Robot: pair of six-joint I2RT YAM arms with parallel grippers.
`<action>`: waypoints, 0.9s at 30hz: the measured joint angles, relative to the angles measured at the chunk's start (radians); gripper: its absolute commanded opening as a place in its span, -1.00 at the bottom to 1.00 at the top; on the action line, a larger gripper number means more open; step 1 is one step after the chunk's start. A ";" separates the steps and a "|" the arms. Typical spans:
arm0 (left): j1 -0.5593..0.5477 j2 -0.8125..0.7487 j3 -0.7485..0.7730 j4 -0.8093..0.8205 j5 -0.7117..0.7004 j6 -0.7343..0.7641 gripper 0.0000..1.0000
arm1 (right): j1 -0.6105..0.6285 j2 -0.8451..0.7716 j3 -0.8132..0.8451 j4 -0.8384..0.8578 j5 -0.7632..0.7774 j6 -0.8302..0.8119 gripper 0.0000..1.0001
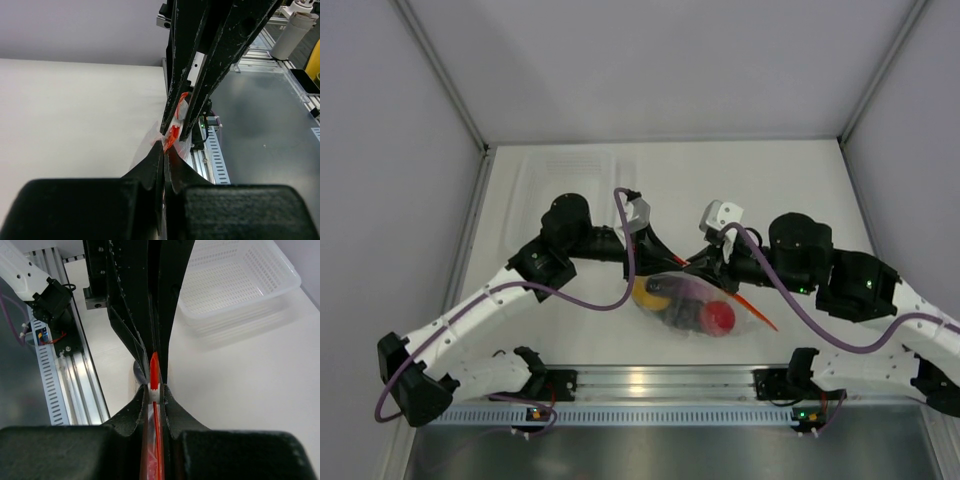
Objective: Open the zip-top bag and remove the fake food
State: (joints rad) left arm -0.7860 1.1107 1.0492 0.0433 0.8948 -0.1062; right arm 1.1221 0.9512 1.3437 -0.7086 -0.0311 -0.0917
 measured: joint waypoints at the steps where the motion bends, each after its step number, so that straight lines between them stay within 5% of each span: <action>1: 0.001 -0.001 0.000 0.000 -0.006 -0.001 -1.00 | 0.000 -0.011 -0.011 0.002 0.004 -0.003 -1.00; 7: 0.002 -0.016 0.002 -0.001 -0.083 -0.011 -1.00 | -0.002 -0.068 -0.068 0.006 0.040 -0.005 -1.00; 19: 0.002 -0.071 0.004 0.000 -0.576 -0.071 -1.00 | -0.008 -0.245 -0.211 -0.048 0.153 0.071 -1.00; 27: 0.002 -0.072 0.004 0.013 -0.769 -0.138 -1.00 | -0.008 -0.321 -0.225 -0.161 0.165 0.175 -1.00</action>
State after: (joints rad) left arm -0.7841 1.0389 1.0531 0.0566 0.1261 -0.2443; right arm 1.1141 0.6300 1.1187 -0.8700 0.1341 0.0837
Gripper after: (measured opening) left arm 0.014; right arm 0.067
